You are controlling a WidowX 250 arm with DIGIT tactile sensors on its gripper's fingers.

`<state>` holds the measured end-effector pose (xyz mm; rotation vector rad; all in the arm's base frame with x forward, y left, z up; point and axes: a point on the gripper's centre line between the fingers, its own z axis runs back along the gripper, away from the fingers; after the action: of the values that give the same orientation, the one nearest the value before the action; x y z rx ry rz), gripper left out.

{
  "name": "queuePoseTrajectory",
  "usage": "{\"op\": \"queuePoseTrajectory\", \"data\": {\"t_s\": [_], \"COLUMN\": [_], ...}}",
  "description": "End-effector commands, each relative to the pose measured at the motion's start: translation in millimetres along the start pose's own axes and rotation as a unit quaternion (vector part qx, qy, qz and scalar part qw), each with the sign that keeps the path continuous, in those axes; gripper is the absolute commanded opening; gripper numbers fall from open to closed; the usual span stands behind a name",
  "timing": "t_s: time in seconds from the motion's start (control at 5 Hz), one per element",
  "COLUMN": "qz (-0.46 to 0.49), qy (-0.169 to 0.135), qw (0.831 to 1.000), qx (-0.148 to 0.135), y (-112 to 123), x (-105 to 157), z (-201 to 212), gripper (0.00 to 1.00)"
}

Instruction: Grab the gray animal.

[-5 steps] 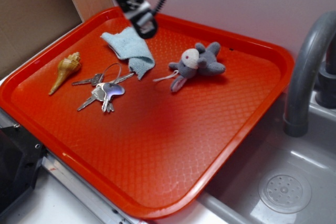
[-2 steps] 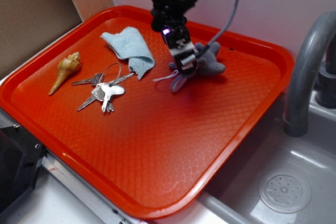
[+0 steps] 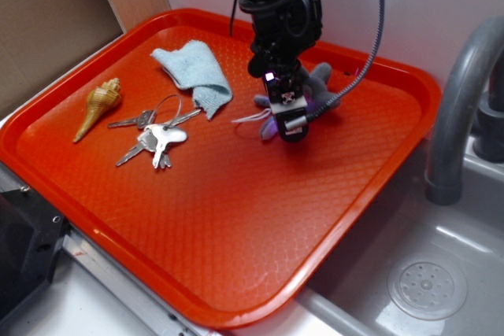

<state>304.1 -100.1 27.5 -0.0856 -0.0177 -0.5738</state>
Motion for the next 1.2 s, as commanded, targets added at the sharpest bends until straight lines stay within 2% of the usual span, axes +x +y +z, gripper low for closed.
{"op": "queuePoseTrajectory", "data": {"t_s": [0.0, 0.2, 0.4, 0.6, 0.8, 1.0], "qz": [-0.006, 0.029, 0.131, 0.235, 0.332, 0.381], "qy": [-0.014, -0.018, 0.009, 0.013, 0.012, -0.011], "qw": [1.0, 0.998, 0.989, 0.97, 0.938, 0.919], "qx": [0.022, 0.043, 0.065, 0.062, 0.096, 0.095], "y": [-10.1, -3.5, 18.3, 30.5, 26.8, 20.9], "x": [9.8, 4.1, -16.1, -48.4, -83.6, -110.5], "z": [1.3, 15.1, 56.6, 109.1, 162.0, 194.6], "gripper": [0.0, 0.0, 0.0, 0.0, 0.0, 0.0]}}
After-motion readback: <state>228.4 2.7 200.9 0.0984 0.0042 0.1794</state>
